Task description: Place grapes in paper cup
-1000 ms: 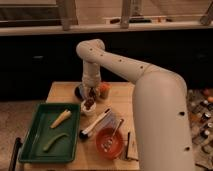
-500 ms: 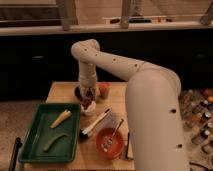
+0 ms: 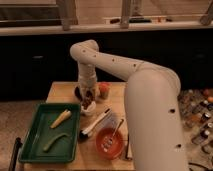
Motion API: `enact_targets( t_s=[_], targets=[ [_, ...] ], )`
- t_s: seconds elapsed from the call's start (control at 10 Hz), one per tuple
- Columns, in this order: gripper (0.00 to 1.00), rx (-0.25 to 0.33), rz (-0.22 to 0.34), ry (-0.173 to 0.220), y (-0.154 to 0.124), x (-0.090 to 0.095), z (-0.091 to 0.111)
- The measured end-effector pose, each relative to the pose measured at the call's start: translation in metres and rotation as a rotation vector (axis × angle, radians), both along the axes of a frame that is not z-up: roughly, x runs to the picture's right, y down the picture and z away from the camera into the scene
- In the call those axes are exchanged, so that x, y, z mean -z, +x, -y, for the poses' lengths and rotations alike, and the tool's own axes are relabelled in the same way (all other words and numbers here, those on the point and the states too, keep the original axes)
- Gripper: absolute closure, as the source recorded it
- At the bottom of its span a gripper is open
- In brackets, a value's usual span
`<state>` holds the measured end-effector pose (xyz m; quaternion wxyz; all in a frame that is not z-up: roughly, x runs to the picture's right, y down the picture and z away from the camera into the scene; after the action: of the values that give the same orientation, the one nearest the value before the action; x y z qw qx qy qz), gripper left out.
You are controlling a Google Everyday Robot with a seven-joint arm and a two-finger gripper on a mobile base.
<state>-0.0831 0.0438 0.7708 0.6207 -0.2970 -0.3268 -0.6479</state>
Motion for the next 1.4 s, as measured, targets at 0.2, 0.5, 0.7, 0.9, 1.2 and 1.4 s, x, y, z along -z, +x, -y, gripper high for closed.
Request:
enact_targets(
  t_s=[0.2, 0.5, 0.7, 0.9, 1.2, 1.4],
  targets=[
    [0.99, -0.001, -0.005, 0.005, 0.0003, -0.0006, 0.0004],
    [0.73, -0.009, -0.002, 0.013, 0.0013, -0.0002, 0.0023],
    [0.53, -0.01, 0.0, 0.015, 0.0008, 0.0006, 0.0037],
    [0.32, -0.01, 0.004, 0.017, 0.0009, 0.0014, 0.0054],
    [0.2, -0.008, 0.007, 0.016, 0.0006, 0.0012, 0.0061],
    [0.2, -0.007, 0.009, 0.016, 0.0009, 0.0013, 0.0063]
  ],
)
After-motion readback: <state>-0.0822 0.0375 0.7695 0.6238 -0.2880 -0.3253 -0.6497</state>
